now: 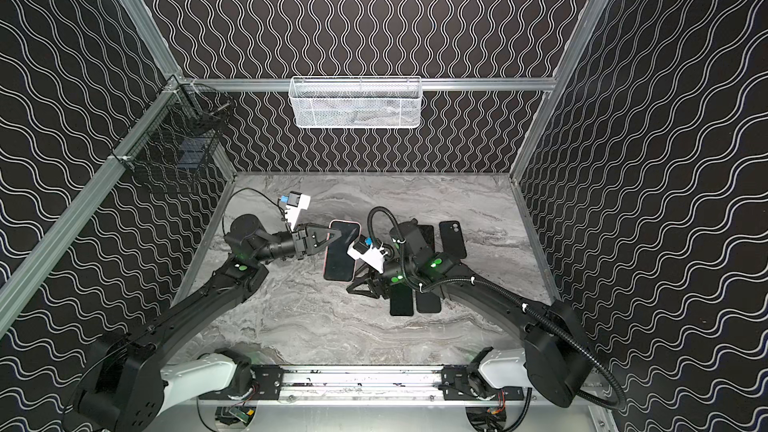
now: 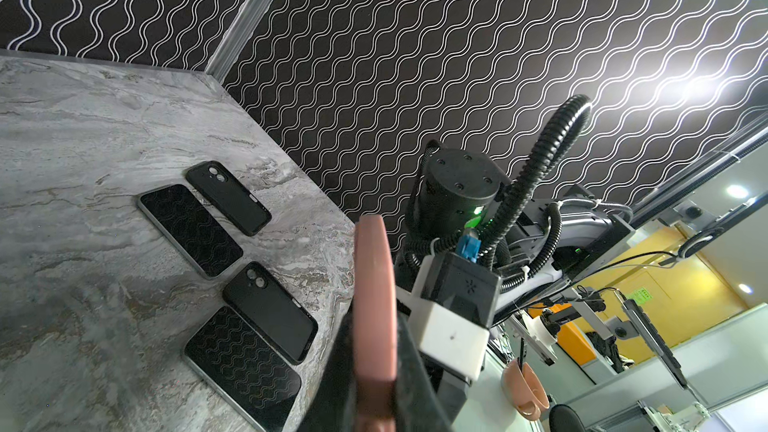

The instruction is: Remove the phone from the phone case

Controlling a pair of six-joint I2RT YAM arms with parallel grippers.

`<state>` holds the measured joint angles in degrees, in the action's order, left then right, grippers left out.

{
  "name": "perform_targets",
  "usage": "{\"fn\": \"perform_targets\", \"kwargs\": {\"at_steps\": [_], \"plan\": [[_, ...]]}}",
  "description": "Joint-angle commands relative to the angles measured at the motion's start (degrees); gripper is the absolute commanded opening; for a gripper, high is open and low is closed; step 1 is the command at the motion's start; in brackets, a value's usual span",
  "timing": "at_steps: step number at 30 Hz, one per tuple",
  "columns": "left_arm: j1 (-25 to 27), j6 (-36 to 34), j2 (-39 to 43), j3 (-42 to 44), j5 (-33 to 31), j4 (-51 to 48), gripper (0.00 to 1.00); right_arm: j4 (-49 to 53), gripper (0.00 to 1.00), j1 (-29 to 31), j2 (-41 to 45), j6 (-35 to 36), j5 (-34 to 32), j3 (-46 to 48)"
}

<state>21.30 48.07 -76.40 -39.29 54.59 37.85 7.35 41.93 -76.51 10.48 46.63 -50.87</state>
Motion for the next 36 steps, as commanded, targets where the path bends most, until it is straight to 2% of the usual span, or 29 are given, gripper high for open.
{"fn": "perform_targets", "kwargs": {"at_steps": [1,8,19,23,25,27,29,36], "plan": [[0.1,1.1,0.3,0.0,0.1,3.1,0.0,-2.4,0.35,0.0,0.1,-0.4,1.7,-0.4],[0.3,1.2,0.9,0.4,-0.1,3.1,0.0,-3.0,0.28,0.0,0.7,-0.9,2.5,-0.2],[0.5,2.2,0.4,0.5,-0.6,4.1,0.0,-2.8,0.1,0.0,1.5,-1.9,3.1,0.7],[0.5,2.4,0.0,0.4,-0.6,4.4,0.0,-3.1,0.07,0.0,2.5,-2.1,2.9,1.1],[0.6,3.0,-0.2,0.7,-0.8,5.3,0.0,-3.3,0.09,0.0,2.7,-2.2,3.3,1.3],[0.7,3.1,-0.3,0.7,-0.9,5.4,0.0,-2.7,0.23,-0.1,2.4,-1.9,3.5,1.0],[0.6,3.1,-0.5,0.6,-0.8,5.4,0.0,-2.4,0.28,0.0,2.2,-1.7,4.0,0.7],[0.8,3.1,-0.7,0.4,-0.8,5.4,0.0,-2.9,0.29,0.0,1.5,-2.0,5.0,0.2]]}}
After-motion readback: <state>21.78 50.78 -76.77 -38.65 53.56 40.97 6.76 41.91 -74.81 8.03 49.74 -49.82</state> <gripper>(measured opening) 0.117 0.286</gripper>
